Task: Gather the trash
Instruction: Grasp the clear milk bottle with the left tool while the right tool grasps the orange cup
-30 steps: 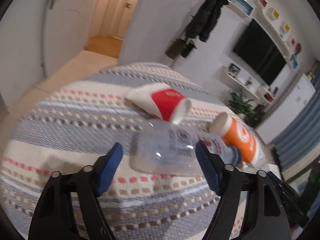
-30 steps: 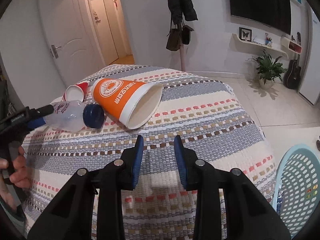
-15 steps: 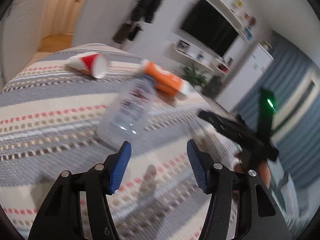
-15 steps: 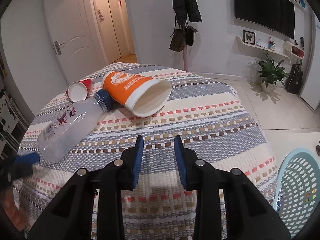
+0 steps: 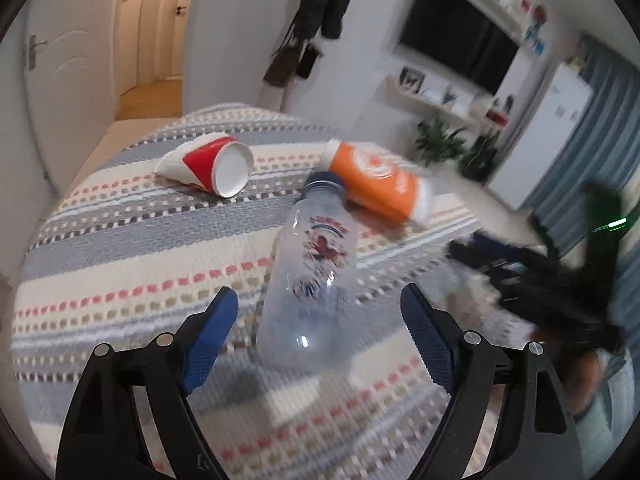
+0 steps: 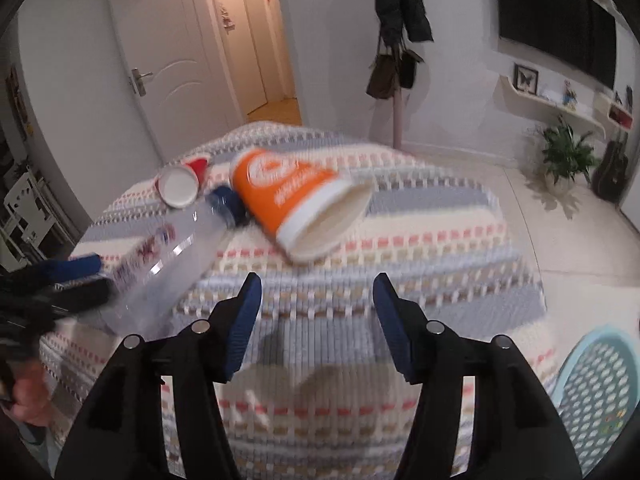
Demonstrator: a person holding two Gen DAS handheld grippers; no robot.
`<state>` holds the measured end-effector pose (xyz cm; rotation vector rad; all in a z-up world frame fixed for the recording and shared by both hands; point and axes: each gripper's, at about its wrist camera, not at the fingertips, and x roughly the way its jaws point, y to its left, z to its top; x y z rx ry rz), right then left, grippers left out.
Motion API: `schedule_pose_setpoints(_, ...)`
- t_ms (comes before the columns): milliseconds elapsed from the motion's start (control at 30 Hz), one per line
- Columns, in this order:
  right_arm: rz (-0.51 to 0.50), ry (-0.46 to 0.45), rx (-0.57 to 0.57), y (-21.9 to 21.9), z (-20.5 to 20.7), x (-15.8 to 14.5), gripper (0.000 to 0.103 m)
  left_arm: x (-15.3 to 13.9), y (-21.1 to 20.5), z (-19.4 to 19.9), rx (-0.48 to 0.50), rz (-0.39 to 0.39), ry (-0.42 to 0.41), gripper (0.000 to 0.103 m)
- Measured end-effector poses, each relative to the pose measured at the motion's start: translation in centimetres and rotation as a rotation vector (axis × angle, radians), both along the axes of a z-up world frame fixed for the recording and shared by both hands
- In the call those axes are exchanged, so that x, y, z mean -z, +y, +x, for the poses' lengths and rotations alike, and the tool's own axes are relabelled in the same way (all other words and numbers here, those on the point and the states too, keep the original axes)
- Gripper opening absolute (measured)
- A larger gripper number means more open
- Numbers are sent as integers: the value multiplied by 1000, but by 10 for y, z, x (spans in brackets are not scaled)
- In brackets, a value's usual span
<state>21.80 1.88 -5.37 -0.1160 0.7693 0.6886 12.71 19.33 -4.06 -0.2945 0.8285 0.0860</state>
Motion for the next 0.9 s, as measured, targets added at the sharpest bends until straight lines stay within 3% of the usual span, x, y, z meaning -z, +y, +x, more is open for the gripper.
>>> schedule_pose_setpoints(133, 6, -30, -13, 9, 22, -19, 60, 17, -4, 27, -23, 31, 79, 73)
schedule_pose_setpoints(167, 2, -29, -14, 14, 27, -20, 61, 22, -5, 34, -32, 31, 101, 63)
schedule_pose_setpoints(233, -3, -15, -25, 21, 38, -18, 61, 27, -5, 39, -35, 32, 123, 57)
schedule_pose_setpoints(367, 3, 22, -33, 35, 63, -7, 61, 26, -2, 30, -48, 26, 71, 55)
schedule_pose_setpoints(533, 54, 93, -37, 39, 88, 4, 62, 26, 15, -5, -133, -27, -22, 55)
schedule_pose_setpoints(667, 93, 157, -55, 43, 105, 12, 81, 31, 24, -21, -178, -64, -61, 55)
schedule_pose_setpoints(767, 123, 211, -89, 51, 111, 21, 86, 30, 29, -30, -181, -95, -99, 54)
schedule_pose_setpoints(900, 104, 212, -107, 59, 110, 25, 89, 31, 28, -30, -176, -102, -97, 54)
